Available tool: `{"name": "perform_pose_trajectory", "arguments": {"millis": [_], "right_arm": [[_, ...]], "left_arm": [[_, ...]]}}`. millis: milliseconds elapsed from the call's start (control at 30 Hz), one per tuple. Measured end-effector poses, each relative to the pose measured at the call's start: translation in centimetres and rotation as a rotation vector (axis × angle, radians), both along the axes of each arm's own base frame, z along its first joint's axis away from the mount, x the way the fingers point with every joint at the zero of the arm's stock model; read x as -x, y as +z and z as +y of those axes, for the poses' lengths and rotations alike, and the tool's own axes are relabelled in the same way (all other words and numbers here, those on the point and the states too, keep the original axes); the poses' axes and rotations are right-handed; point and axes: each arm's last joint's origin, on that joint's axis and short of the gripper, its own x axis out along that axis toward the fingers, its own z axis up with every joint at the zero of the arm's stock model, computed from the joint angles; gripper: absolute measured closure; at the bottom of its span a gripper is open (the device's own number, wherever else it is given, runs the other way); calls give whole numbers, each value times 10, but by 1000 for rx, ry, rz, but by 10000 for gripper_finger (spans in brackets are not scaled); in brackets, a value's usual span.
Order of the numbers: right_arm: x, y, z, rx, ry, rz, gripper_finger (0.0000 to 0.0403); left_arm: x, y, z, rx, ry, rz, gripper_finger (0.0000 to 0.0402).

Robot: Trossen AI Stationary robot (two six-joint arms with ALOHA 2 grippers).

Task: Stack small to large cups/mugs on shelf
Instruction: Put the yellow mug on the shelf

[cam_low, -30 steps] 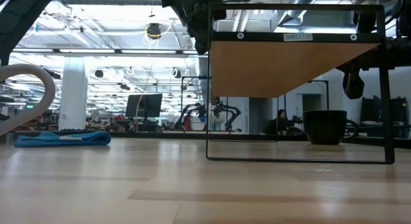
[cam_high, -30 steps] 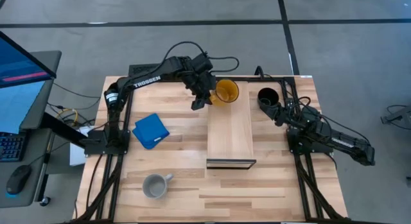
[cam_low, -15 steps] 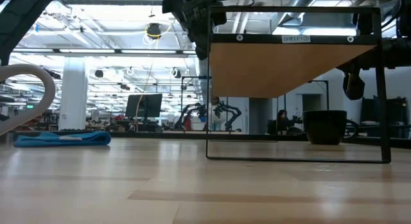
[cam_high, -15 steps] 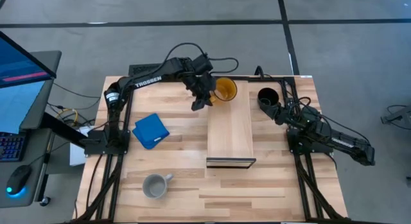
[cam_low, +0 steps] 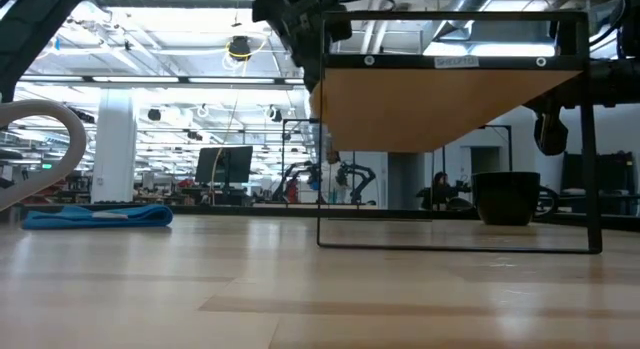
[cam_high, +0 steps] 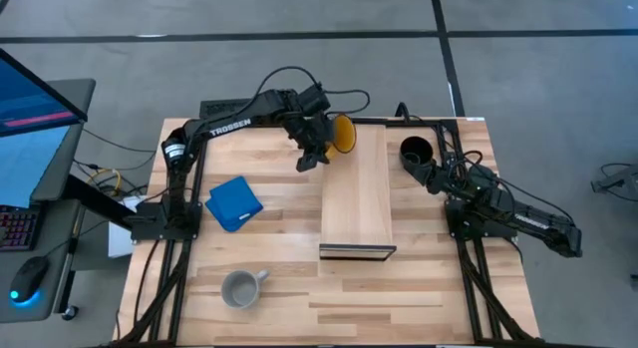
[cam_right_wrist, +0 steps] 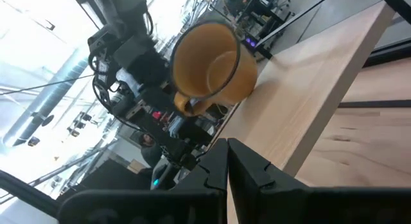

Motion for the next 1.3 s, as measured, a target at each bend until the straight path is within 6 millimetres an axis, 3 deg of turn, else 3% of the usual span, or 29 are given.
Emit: {"name": "perform_pose_trajectory", "arguments": {"millis": [167,533,933,1300], "right_arm": [[0,1,0,5,0,-11,369],[0,5,0,22,0,-48,369],[0,5,0,20,0,-46,369],[0,5,0,-51,7,-73,369]], "left_arm": [[-4,-1,-16,-6,-61,16,375],[-13,11,-20,156,-152,-178,375],[-18,29,2,246,-235,-436,375],[-30,24,12,259,-280,-520,375]]}}
